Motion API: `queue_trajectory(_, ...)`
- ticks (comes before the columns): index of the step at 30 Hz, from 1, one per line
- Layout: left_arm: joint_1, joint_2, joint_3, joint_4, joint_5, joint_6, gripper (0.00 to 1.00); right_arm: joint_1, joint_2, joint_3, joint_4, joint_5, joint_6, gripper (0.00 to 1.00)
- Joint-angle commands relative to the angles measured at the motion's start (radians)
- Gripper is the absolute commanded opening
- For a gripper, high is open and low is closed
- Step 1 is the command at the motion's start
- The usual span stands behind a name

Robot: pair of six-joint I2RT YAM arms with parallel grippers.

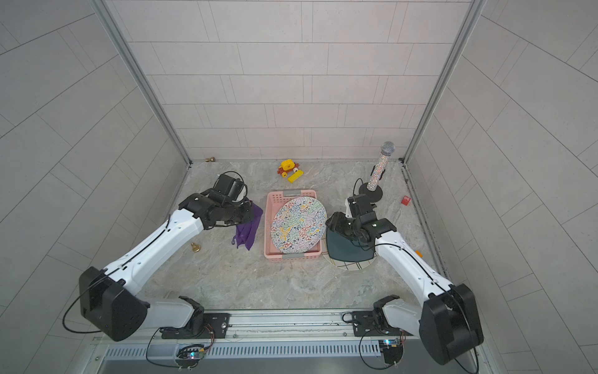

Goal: Wipe the wet plate dry
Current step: Pick up the plate from the bin.

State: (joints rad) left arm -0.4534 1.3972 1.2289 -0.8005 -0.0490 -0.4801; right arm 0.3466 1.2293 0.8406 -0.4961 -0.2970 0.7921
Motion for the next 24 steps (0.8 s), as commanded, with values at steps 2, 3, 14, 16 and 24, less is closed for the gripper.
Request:
queue_trajectory(2, 0.006, 0.088, -0.018, 0.005, 0.037, 0.015, 0.0, 0.036, 0.104, 0.066, 0.088, -0.01, -0.039, 0.54)
queue_trajectory(3, 0.007, 0.108, -0.027, 0.019, 0.051, 0.01, 0.0, 0.044, 0.126, 0.076, 0.095, -0.016, -0.039, 0.53)
queue_trajectory(14, 0.006, 0.293, -0.143, 0.239, 0.261, -0.024, 0.0, 0.086, 0.128, 0.082, 0.25, -0.143, 0.011, 0.37)
queue_trajectory(16, 0.005, 0.3, -0.155, 0.266, 0.291, -0.035, 0.0, 0.105, 0.129, 0.074, 0.281, -0.139, 0.03, 0.38)
queue_trajectory(24, 0.008, 0.232, -0.157, 0.235, 0.261, -0.024, 0.0, 0.146, 0.228, 0.075, 0.292, -0.048, 0.079, 0.21)
